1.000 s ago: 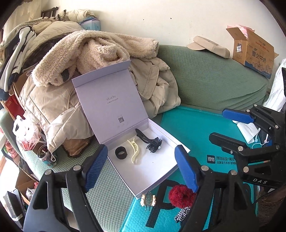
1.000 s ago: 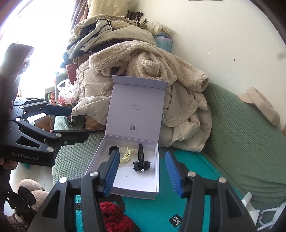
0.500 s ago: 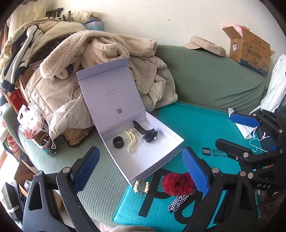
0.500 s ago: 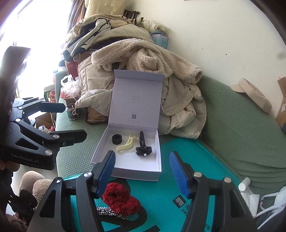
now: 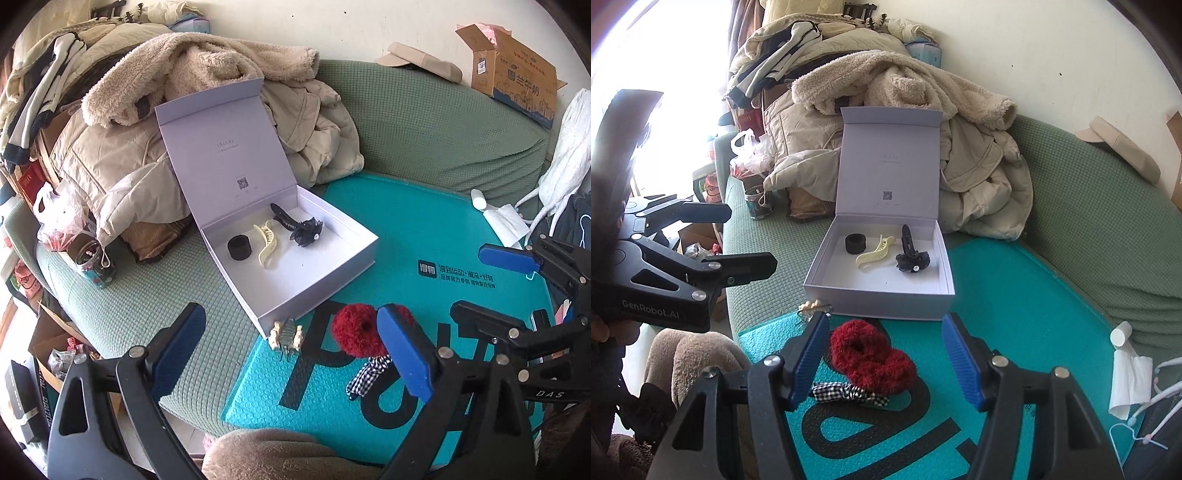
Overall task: Organize objects
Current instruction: 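Withdraw both open tools from the box back toward the mat, then move the left tool to the pearl claw clip while the right tool grasps the red scrunchie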
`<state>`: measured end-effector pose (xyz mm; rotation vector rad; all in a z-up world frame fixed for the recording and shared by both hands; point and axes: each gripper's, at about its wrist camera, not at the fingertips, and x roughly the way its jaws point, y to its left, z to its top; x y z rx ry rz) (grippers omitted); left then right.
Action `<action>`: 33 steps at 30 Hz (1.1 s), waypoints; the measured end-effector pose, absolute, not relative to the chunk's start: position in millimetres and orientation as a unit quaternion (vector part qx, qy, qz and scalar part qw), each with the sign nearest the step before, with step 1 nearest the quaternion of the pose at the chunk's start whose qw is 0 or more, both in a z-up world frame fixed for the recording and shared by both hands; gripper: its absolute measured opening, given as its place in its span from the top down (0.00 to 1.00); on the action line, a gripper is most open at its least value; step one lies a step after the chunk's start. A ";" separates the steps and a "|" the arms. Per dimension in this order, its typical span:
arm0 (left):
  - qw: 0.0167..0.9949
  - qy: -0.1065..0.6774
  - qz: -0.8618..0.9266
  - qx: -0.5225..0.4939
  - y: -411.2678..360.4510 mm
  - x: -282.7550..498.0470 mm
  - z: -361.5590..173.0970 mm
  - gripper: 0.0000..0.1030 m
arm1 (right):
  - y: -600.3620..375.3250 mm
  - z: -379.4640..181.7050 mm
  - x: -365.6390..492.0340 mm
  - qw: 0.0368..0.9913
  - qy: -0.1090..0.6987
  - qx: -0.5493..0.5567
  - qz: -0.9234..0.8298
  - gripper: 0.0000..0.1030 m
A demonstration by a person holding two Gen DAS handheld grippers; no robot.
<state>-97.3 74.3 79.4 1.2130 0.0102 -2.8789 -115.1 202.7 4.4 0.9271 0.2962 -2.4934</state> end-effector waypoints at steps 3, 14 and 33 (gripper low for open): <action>0.005 0.016 -0.918 0.397 73.8 -91.5 66.2 0.09 | 203.2 -5.3 -108.9 0.234 0.101 0.344 -0.904 0.38; -0.003 0.037 -0.906 0.422 70.3 -76.4 27.2 0.09 | 202.3 -36.2 -99.5 0.248 0.078 0.357 -0.897 0.38; -0.005 0.078 -0.879 0.471 46.4 -102.7 -40.5 0.09 | 188.8 -94.5 -126.9 0.249 0.089 0.399 -0.878 0.38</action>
